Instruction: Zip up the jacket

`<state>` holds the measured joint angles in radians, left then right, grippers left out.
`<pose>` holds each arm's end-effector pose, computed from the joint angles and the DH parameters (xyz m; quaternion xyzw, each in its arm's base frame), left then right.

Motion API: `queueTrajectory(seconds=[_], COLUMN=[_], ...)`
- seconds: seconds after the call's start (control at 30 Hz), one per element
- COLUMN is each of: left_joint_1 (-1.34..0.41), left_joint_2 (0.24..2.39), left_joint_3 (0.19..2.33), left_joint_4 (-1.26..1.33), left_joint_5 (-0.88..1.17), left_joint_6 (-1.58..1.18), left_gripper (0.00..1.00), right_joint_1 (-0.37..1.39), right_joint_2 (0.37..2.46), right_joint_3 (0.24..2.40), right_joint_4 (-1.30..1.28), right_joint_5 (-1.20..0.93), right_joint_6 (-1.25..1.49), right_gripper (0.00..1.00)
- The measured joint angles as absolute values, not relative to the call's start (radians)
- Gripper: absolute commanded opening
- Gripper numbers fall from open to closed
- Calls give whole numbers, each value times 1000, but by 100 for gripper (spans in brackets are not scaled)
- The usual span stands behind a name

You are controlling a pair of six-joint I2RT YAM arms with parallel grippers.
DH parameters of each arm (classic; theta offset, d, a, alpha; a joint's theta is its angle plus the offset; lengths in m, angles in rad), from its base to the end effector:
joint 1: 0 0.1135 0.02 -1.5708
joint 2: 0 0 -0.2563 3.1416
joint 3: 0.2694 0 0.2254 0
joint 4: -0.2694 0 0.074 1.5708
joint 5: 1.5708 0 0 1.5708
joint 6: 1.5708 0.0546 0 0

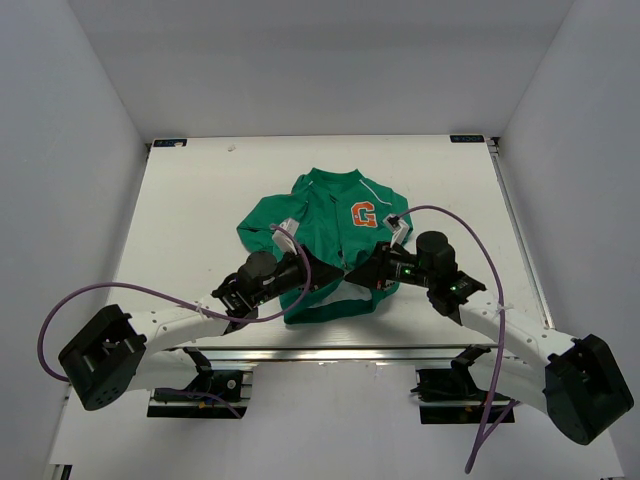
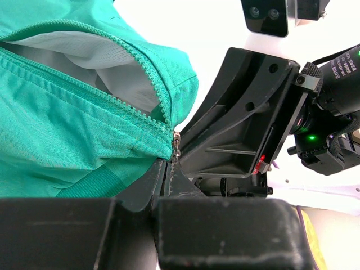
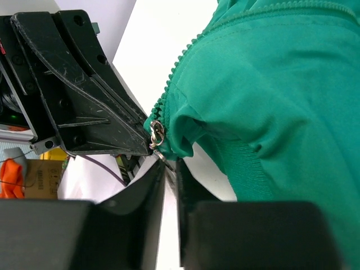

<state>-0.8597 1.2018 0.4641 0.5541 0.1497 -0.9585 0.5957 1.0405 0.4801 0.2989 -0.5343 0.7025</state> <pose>0.1600 -0.1982 0.2274 0.0099 0.7682 -0.5383 0.3464 0.1691 0.1482 0.2387 -0.1197 0.7726 0.5218 0.3413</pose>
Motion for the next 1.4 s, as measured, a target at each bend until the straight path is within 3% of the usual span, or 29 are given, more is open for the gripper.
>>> queueTrajectory(seconds=[0.27, 0.7, 1.27, 1.4], left_joint_1=[-860, -860, -860, -860], left_joint_2=[1202, 1213, 1223, 1223], left_joint_3=[464, 473, 511, 513], left_joint_4=[543, 485, 376, 367], left_joint_5=[139, 158, 208, 217], left_joint_6=[-951, -912, -812, -805], left_gripper=[0, 0, 0, 0], right_joint_1=[596, 597, 607, 607], right_joint_2=[1006, 960, 1113, 1115], right_joint_3=[479, 507, 669, 669], right_joint_4=[286, 145, -88, -84], right_joint_5=[-542, -463, -476, -497], right_joint_6=[703, 632, 378, 377], right_gripper=[0, 0, 0, 6])
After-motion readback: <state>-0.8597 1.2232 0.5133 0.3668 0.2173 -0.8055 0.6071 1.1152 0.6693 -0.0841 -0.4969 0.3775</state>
